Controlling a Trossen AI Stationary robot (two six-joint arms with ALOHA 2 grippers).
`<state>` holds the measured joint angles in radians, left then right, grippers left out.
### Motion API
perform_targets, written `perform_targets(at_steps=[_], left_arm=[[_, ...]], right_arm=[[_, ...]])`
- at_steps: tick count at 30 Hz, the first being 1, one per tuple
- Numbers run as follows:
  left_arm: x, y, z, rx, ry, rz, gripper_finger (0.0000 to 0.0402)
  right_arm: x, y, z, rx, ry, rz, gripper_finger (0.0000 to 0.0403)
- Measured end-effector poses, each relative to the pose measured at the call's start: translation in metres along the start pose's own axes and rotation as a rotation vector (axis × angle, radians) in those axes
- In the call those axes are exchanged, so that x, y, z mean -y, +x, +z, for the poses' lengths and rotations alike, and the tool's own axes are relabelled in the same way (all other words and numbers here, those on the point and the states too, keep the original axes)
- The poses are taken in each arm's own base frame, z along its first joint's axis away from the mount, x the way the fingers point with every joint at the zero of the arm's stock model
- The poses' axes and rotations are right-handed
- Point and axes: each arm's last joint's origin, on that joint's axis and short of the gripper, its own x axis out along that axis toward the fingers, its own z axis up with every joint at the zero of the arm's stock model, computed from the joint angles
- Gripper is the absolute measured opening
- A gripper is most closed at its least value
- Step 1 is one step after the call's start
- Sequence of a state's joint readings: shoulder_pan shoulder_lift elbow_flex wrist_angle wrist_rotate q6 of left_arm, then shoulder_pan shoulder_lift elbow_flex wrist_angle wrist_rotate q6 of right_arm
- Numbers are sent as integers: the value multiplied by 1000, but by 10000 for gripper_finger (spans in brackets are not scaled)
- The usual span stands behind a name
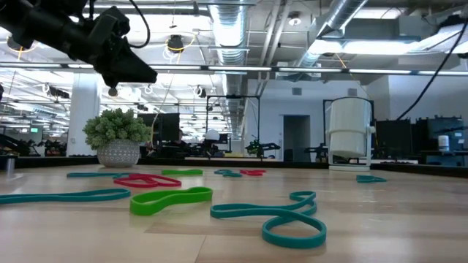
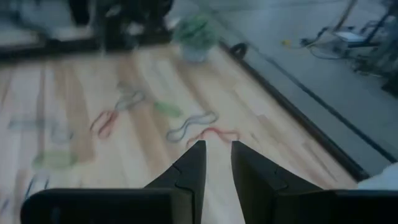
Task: Pick and place items into bin
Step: Put the left red rubberband into the black basket
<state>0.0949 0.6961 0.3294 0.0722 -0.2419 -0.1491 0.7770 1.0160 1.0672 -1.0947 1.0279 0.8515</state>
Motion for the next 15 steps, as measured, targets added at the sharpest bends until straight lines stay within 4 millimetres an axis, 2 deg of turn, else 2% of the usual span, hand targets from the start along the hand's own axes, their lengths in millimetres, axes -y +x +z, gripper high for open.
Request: perform_targets(at_steps=[2,4,6,8,11,15], left_arm=[[0,0,-3,-29,-8,4,109],[0,0,-7,-70,-3,-12,109],[1,-1,-11,-124,19,-85,109],[6,-1,-16,-182,31,-203,109],[16,1,-23,-257,42,-350,109],[30,10,-33,-320,87,-377,109]], right_arm=[[5,14,-23,50,70,-20,71],[2,36,-49,88,116,-30,71],[-5,61,-75,124,135,-35,71],[-9,84,-92,171,174,-38,71],[-9,112,-110,209,181,-80,71],[-6,137,-112,229,190,-170,71]])
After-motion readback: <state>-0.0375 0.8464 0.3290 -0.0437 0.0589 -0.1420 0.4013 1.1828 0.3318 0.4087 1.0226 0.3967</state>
